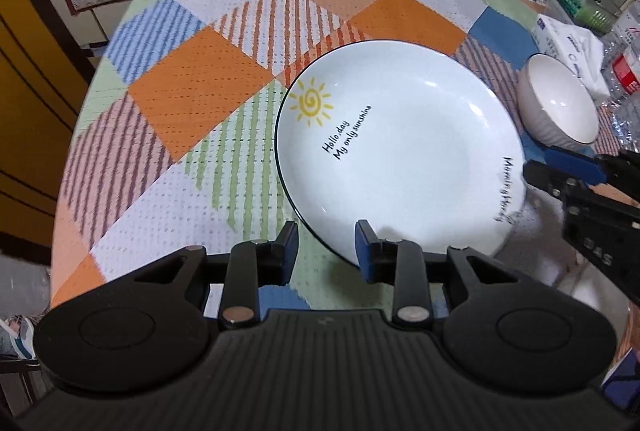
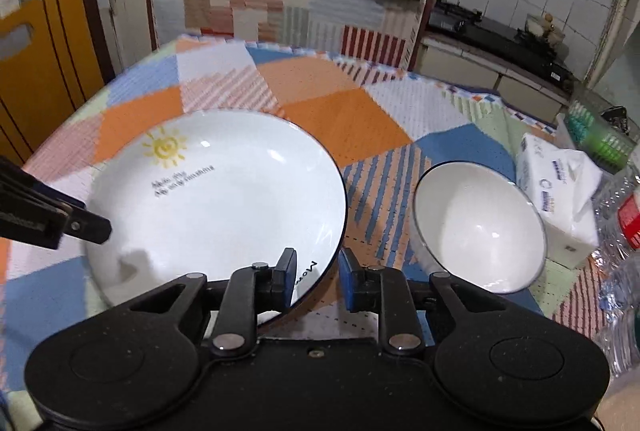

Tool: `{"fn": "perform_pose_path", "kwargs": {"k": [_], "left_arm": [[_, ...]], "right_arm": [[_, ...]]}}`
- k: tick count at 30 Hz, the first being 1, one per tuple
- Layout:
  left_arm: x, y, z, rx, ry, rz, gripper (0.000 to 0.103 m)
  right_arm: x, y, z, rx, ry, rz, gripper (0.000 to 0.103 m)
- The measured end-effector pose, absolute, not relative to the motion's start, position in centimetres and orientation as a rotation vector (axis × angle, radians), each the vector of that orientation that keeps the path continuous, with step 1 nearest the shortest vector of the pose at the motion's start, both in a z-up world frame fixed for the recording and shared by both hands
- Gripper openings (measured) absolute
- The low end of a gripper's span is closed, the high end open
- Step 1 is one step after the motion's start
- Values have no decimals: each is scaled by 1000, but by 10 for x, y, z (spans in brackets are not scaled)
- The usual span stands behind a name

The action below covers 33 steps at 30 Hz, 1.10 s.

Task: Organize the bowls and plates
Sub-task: 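Carry the sun plate with the right gripper and lower it onto the egg plate, then open the right gripper and move it toward the white bowls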

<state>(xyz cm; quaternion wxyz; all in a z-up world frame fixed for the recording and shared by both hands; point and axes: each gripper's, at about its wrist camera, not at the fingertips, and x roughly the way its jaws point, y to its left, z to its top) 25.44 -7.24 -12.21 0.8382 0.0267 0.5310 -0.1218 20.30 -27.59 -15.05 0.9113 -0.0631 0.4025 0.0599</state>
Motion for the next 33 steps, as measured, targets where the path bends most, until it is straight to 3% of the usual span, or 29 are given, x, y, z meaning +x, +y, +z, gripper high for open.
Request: {"fn": "perform_pose_path", "kwargs": {"k": [9, 11, 13, 17, 18, 20, 23, 33], "left_arm": [[196, -85, -75, 31, 1060, -297, 30], [185, -92, -67, 40, 1049, -312, 33], [175, -102, -60, 61, 1033, -331, 35], [156, -125, -54, 119, 1025, -381, 37], [152, -131, -54, 128, 1023, -389, 39], [145, -140, -56, 144, 1011, -412, 41], [139, -153, -64, 142, 1018, -456, 45], [130, -173, -100, 111, 1053, -517, 60]], "right_arm": [[133, -315, -112, -36, 712, 264, 29], [118, -320, -107, -48, 692, 286, 37], [105, -325, -104, -65, 667, 308, 54], [81, -332, -101, -77, 610, 353, 66], [74, -334, -101, -67, 585, 356, 76], [64, -338, -102, -51, 557, 356, 78], [52, -340, -107, -49, 561, 336, 89], [19, -345, -146, -52, 713, 198, 94]]}}
